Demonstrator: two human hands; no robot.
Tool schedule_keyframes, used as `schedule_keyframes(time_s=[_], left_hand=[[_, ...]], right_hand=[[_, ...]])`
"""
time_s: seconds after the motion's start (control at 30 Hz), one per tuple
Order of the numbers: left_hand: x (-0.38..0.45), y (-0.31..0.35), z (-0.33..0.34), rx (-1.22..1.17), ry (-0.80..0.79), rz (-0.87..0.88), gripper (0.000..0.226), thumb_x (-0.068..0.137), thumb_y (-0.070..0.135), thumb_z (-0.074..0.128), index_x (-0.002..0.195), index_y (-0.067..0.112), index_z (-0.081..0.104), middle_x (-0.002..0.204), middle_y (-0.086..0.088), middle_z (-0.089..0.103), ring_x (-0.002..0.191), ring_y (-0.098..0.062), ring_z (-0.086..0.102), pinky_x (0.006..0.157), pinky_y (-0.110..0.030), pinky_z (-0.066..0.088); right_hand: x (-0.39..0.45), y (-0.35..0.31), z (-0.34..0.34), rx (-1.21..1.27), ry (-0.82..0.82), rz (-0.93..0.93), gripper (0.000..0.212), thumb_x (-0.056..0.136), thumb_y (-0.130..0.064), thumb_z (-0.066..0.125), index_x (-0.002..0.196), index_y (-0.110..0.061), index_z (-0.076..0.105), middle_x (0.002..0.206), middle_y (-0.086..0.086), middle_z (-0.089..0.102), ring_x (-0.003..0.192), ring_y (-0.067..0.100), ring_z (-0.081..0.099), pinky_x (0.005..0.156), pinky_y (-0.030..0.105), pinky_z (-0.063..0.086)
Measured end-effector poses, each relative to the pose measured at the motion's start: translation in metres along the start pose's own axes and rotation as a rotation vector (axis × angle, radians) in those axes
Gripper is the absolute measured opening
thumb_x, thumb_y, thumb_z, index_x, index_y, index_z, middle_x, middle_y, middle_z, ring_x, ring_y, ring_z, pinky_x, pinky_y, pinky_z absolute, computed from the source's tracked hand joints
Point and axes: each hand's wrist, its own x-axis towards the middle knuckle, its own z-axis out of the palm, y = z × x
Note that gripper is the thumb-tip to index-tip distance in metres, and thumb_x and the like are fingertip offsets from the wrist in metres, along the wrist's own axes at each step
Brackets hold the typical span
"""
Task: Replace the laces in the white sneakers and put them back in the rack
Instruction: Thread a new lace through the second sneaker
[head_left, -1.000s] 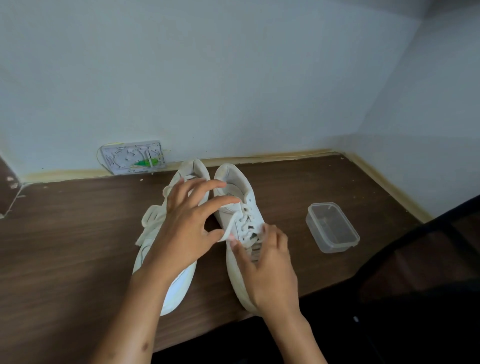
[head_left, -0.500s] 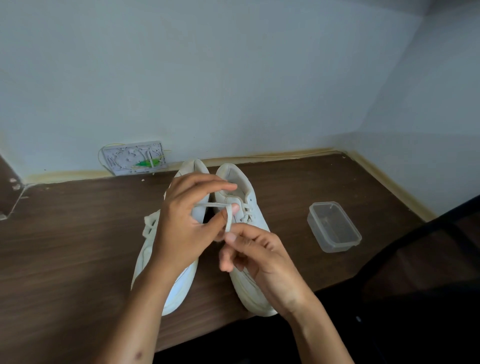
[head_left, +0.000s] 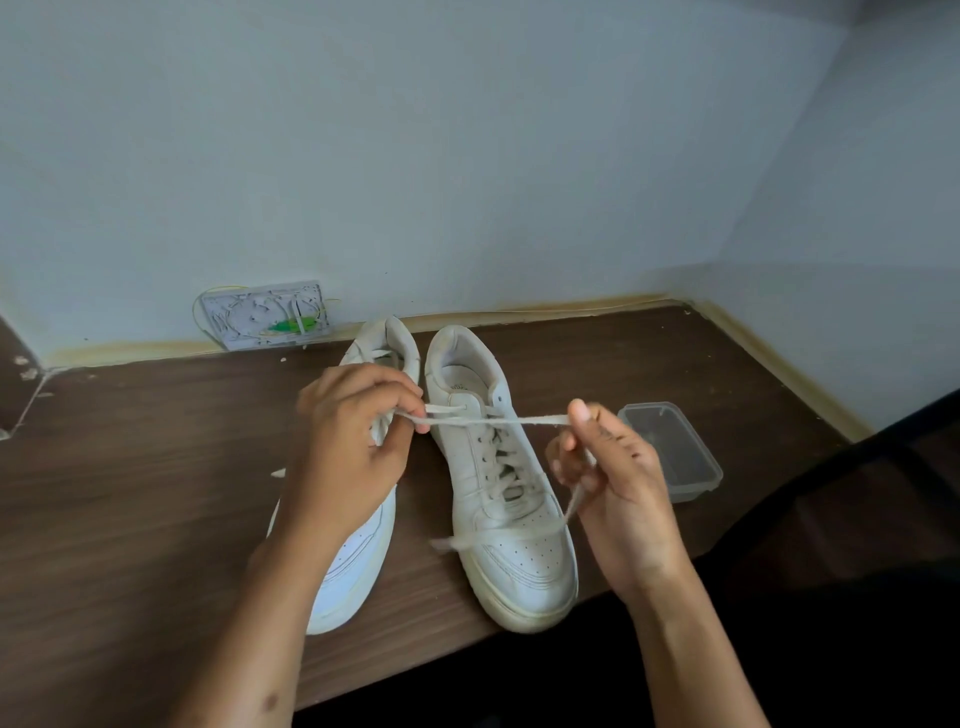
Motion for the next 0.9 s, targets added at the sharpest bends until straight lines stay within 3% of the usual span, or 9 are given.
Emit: schedule_keyframes(time_s=[0.13, 0.23, 0.3, 0.37, 0.43, 0.53, 0.63, 0.77, 0.9], left_hand=[[0.0, 0.004, -0.007, -0.025, -0.098, 0.019, 0.009, 0.078, 0.026, 0.062, 0.079, 0.027, 0.071, 0.099, 0.017, 0.066, 0.099, -0.009, 0.057, 0.09, -0.035, 0.04], [-0.003, 0.015, -0.009, -0.108, -0.267, 0.066, 0.027, 0.086, 0.041, 0.057, 0.108, 0.031, 0.07, 0.111, 0.018, 0.063, 0.113, -0.008, 0.054, 0.099, -0.031, 0.031], [-0.004, 0.025, -0.002, -0.102, -0.289, 0.089, 0.035, 0.092, 0.047, 0.054, 0.119, 0.029, 0.067, 0.112, 0.019, 0.064, 0.113, -0.005, 0.053, 0.101, -0.029, 0.032], [-0.007, 0.032, 0.011, -0.063, -0.271, 0.138, 0.033, 0.094, 0.046, 0.054, 0.114, 0.026, 0.07, 0.105, 0.018, 0.066, 0.106, -0.004, 0.055, 0.097, -0.028, 0.035], [-0.008, 0.032, 0.02, -0.048, -0.209, 0.191, 0.025, 0.093, 0.039, 0.057, 0.1, 0.023, 0.075, 0.093, 0.016, 0.067, 0.095, -0.006, 0.056, 0.09, -0.026, 0.037], [-0.006, 0.024, 0.02, -0.005, -0.105, 0.171, 0.019, 0.091, 0.032, 0.059, 0.09, 0.023, 0.076, 0.084, 0.016, 0.067, 0.084, -0.008, 0.056, 0.084, -0.027, 0.037], [-0.003, 0.011, 0.01, 0.084, 0.021, 0.071, 0.019, 0.091, 0.029, 0.058, 0.085, 0.021, 0.075, 0.08, 0.013, 0.067, 0.079, -0.012, 0.057, 0.078, -0.031, 0.038], [-0.003, 0.001, 0.0, 0.156, 0.063, 0.002, 0.026, 0.091, 0.04, 0.057, 0.084, 0.022, 0.075, 0.084, 0.015, 0.064, 0.083, -0.014, 0.057, 0.08, -0.035, 0.039], [-0.004, 0.015, 0.01, 0.107, -0.048, 0.091, 0.034, 0.09, 0.048, 0.059, 0.112, 0.026, 0.073, 0.107, 0.014, 0.068, 0.101, -0.012, 0.058, 0.092, -0.035, 0.037]], right_hand=[[0.002, 0.001, -0.002, -0.095, 0.054, -0.109, 0.031, 0.093, -0.029, 0.055, 0.066, -0.014, 0.059, 0.062, 0.003, 0.048, 0.06, 0.013, 0.042, 0.061, 0.017, 0.04], [0.003, 0.009, 0.001, -0.32, 0.006, -0.181, 0.034, 0.095, -0.038, 0.06, 0.074, -0.011, 0.063, 0.064, 0.024, 0.042, 0.056, 0.034, 0.031, 0.053, 0.031, 0.028], [0.002, 0.012, 0.005, -0.361, -0.077, -0.211, 0.029, 0.096, -0.033, 0.059, 0.079, -0.01, 0.065, 0.061, 0.019, 0.041, 0.053, 0.03, 0.033, 0.053, 0.028, 0.026], [0.002, 0.013, 0.009, -0.351, -0.145, -0.219, 0.025, 0.099, -0.019, 0.054, 0.084, -0.003, 0.065, 0.062, -0.007, 0.054, 0.056, 0.003, 0.047, 0.058, 0.014, 0.036], [0.002, 0.014, 0.01, -0.362, -0.176, -0.205, 0.023, 0.098, -0.014, 0.049, 0.086, 0.0, 0.063, 0.063, -0.016, 0.058, 0.059, -0.002, 0.053, 0.06, 0.011, 0.041], [0.003, 0.013, 0.006, -0.413, -0.136, -0.192, 0.028, 0.099, -0.027, 0.052, 0.081, -0.009, 0.063, 0.058, -0.012, 0.049, 0.053, 0.005, 0.041, 0.055, 0.018, 0.033], [0.006, 0.009, -0.006, -0.444, -0.058, -0.173, 0.033, 0.096, -0.038, 0.059, 0.079, -0.009, 0.062, 0.061, 0.018, 0.037, 0.058, 0.033, 0.031, 0.054, 0.037, 0.028], [0.011, 0.01, -0.018, -0.505, 0.017, -0.205, 0.028, 0.094, -0.021, 0.06, 0.079, 0.002, 0.059, 0.058, -0.008, 0.039, 0.056, 0.005, 0.035, 0.055, 0.012, 0.031], [0.012, 0.019, -0.009, -0.478, -0.087, -0.2, 0.024, 0.095, -0.028, 0.061, 0.08, -0.009, 0.063, 0.06, -0.003, 0.045, 0.057, 0.015, 0.038, 0.056, 0.029, 0.034]])
